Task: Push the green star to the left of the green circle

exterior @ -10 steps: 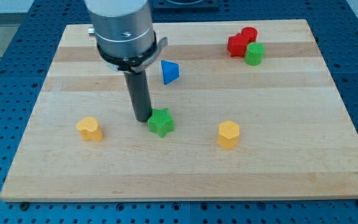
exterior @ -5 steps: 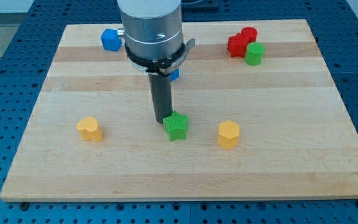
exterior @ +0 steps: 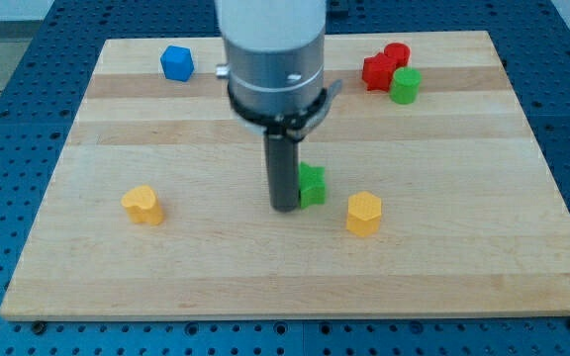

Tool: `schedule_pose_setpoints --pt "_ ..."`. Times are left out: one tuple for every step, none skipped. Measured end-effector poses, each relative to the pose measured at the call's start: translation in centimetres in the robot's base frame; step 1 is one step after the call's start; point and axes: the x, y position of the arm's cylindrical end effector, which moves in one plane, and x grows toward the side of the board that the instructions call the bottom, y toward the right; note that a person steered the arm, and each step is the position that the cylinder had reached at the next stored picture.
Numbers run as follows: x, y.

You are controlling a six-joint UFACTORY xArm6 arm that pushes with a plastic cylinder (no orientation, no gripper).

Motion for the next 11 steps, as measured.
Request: schedule_pose_setpoints --pt "-1.2 5.1" --pt "-1.6 8.4" --pt "-4.9 10.5" --pt "-8.5 11.1" --pt "-11.5 11.1" --pt "-11.4 10.3" --pt "-9.6 5.0" --pt "-10.7 6.8" --pt "-14.0 12.8" --pt "-16.1 14.7" --pt "-10.9 12.4"
